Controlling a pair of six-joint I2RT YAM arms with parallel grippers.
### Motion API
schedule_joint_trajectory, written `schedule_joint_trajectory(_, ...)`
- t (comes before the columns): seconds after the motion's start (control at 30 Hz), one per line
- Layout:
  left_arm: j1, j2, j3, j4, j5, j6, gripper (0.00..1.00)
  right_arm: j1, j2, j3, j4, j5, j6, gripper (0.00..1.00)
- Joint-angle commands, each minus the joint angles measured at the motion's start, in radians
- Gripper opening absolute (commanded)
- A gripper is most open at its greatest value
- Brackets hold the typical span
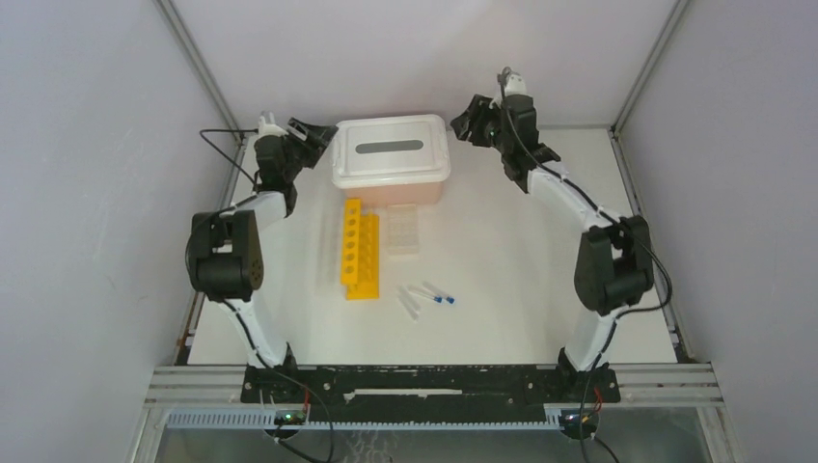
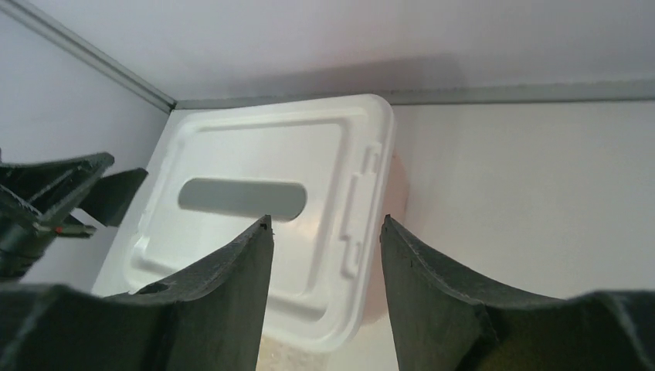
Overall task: Organize the chemistry lab equipment
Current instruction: Close the lid of the storage box, then pick up the test tube at the center of the board.
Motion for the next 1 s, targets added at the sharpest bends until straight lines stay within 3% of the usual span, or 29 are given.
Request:
schedule_joint_trajectory(0.0,-0.038,-0.16,-0.064,0.062,-0.052,0.032,0.73,0.118,-0.177,-0.109,-0.023,0.198,-0.244,0.61)
schedule_joint_trajectory(0.13,-0.075,-0.278,-0.135,0.013,-0.099,0.121,0.76,0.267,-0.312,-0.3,0.052,0.501,-0.4,0.6)
schedule_joint_trajectory(0.23,-0.123,-0.383,-0.185,-0.047,-0.15,0.206,0.78,0.34,-0.409,-0.463,0.194,0.612,-0.419,0.56)
schedule_joint_trajectory(0.37,-0.242,-0.544,-0.282,-0.125,-0.286,0.351,0.86,0.344,-0.484,-0.512,0.087,0.525,-0.305,0.48)
schedule_joint_trajectory(0.4,-0.281,-0.585,-0.304,-0.15,-0.348,0.4,0.96,0.349,-0.5,-0.515,0.058,0.505,-0.295,0.49)
schedule_joint_trajectory(0.43,-0.325,-0.624,-0.324,-0.173,-0.405,0.449,0.99,0.36,-0.512,-0.532,0.042,0.499,-0.288,0.51)
schedule_joint_trajectory(0.53,-0.449,-0.728,-0.403,-0.189,-0.554,0.547,1.0,0.394,-0.535,-0.564,-0.014,0.502,-0.273,0.58)
schedule_joint_trajectory(0.6,-0.506,-0.774,-0.451,-0.185,-0.584,0.528,1.0,0.407,-0.552,-0.608,-0.033,0.497,-0.263,0.6)
schedule_joint_trajectory(0.7,-0.535,-0.809,-0.517,-0.176,-0.548,0.457,1.0,0.415,-0.607,-0.737,0.008,0.409,-0.25,0.78)
schedule_joint_trajectory(0.77,-0.557,-0.822,-0.56,-0.171,-0.52,0.45,1.0,0.416,-0.647,-0.823,0.039,0.342,-0.259,0.85)
schedule_joint_trajectory(0.97,-0.662,-0.874,-0.6,-0.228,-0.605,0.49,1.0,0.433,-0.659,-0.945,0.045,0.278,-0.269,0.79)
